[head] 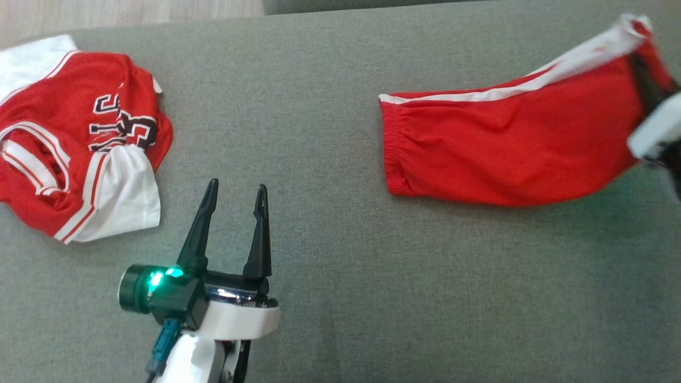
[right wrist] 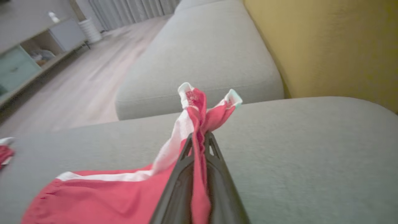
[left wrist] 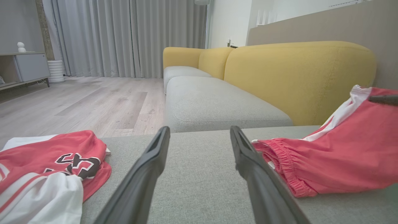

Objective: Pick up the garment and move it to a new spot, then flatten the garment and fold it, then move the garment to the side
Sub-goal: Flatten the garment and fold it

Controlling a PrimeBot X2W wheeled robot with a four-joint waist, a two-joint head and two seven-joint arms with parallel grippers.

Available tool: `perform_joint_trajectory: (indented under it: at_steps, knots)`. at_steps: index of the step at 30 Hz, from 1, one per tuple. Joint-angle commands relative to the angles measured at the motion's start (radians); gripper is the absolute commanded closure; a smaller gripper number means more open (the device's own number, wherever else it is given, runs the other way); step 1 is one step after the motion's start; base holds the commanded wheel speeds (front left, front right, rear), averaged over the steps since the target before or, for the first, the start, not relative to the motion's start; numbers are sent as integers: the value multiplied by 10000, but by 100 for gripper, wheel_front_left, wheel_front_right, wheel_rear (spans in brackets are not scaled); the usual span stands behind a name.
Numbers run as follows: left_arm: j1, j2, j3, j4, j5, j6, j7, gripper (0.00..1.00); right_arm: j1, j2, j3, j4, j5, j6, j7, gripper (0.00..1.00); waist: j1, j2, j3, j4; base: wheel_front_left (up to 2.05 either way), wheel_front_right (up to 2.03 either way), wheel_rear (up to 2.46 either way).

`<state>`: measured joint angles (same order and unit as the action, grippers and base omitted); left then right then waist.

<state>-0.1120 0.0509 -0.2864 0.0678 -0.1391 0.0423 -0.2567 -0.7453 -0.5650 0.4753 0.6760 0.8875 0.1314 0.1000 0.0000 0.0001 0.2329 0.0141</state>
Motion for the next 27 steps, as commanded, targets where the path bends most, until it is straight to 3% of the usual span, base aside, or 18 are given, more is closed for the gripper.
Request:
perform_joint_trajectory:
  at_steps: [1, 9, 14, 15, 16, 21, 27]
  knots:
    - [25, 30, 328, -244, 101, -31, -51, 0, 85, 77, 62, -548, 135, -7, 52, 100, 0, -1, -62, -20, 0, 0, 0]
    - [24, 10, 171, -155, 33, -13, -51, 0, 522, 1733, 413, -1756, 323, -7, 589, 100, 0, -1, -386, 251, 0, 0, 0]
    - [140, 0, 26, -118, -66, 100, -51, 0, 860, 3832, 577, -1004, -205, -7, 207, 100, 0, -1, -722, 531, 0, 0, 0]
    - [158, -1, -4, -101, -75, 112, -51, 0, 880, 4152, 497, -742, -237, -7, 73, 59, 0, -1, -774, 566, 0, 0, 0]
    - [174, -2, -35, -84, -84, 124, -51, 0, 867, 4406, 455, -534, -301, -7, -96, 0, 0, -1, -824, 599, 0, 0, 0]
    - [281, -4, -110, -60, -138, 233, -51, 0, 834, 4996, 40, -80, -46, -7, -1157, 0, 0, -1, -1059, 647, 0, 0, 0]
    - [526, -5, -105, -56, -163, 321, -51, 0, 1138, 4801, -458, -202, 24, -7, -2062, 0, 0, -1, -1369, 614, 0, 0, 0]
